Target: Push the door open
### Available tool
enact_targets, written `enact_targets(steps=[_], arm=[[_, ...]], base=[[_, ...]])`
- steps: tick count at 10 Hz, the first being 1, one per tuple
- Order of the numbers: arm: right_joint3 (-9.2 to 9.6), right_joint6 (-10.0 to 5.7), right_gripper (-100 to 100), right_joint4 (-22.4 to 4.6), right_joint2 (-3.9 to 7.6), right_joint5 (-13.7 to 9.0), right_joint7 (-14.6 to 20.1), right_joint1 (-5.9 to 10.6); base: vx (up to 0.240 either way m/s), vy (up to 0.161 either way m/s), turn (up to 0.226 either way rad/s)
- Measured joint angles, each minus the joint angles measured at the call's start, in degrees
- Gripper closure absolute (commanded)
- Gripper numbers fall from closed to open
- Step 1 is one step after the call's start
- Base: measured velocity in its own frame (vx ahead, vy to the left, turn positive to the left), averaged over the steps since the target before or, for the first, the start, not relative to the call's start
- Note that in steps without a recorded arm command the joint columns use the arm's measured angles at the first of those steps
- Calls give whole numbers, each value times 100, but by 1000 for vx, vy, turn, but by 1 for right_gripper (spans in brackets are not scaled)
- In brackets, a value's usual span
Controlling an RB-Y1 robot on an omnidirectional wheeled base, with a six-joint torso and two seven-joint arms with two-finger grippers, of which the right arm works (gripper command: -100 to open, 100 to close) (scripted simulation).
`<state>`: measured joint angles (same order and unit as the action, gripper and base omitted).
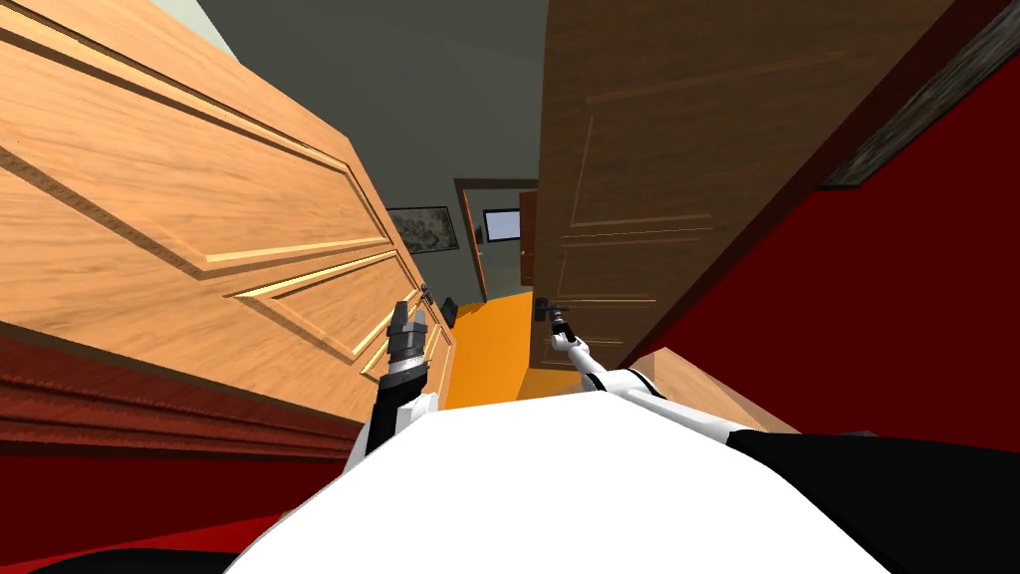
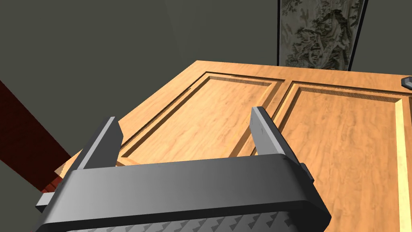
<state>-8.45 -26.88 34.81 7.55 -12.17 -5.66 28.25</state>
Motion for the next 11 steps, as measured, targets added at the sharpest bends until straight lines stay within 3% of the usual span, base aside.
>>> enact_targets(steps=[1, 2, 3, 7, 11], arm=[[-41, -36, 100, -145, 46, -18, -8, 93], [-66, -179, 100, -398, 121, -37, 37, 193], [-143, -144, 100, -295, 124, -63, 2, 130], [-355, -189, 100, -339, 260, -144, -63, 118], [-523, -107, 100, -170, 339, -206, -139, -7]], base=[[148, 86, -34], [198, 136, -92], [203, 115, -89], [168, 114, -61], [126, 72, -52]])
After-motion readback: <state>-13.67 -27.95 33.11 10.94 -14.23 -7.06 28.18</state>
